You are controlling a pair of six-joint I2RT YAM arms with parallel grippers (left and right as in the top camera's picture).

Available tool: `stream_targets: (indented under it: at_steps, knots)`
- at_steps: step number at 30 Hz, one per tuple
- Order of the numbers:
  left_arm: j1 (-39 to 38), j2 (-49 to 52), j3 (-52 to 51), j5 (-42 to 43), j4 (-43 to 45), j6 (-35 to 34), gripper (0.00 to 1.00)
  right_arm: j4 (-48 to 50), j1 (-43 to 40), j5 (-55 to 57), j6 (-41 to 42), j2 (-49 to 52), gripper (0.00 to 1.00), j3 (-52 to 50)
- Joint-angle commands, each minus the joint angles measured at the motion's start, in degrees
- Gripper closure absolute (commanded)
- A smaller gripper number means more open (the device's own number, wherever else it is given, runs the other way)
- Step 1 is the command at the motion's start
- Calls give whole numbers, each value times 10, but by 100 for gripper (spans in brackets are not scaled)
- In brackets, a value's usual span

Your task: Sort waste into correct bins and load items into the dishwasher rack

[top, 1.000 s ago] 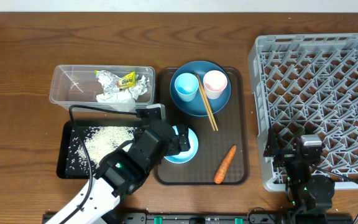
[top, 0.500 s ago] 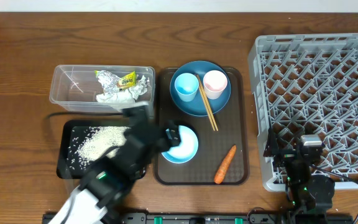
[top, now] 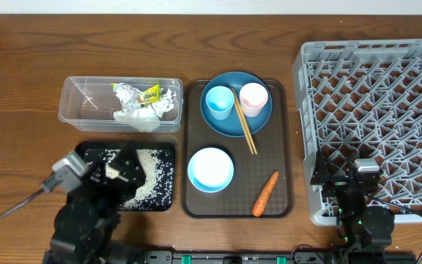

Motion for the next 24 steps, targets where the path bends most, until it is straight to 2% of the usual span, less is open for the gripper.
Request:
stream_targets:
  at_steps: [1, 19, 24]
  knots:
    - [29, -37, -1, -1, -30, 3, 1, -2, -1, 0, -3, 0, 1, -1]
    - [71, -140, -106, -1, -38, 3, 1, -2, -1, 0, -3, 0, 1, -1]
    - [88, -160, -150, 9, 11, 3, 1, -2, -1, 0, -3, 0, 1, -1]
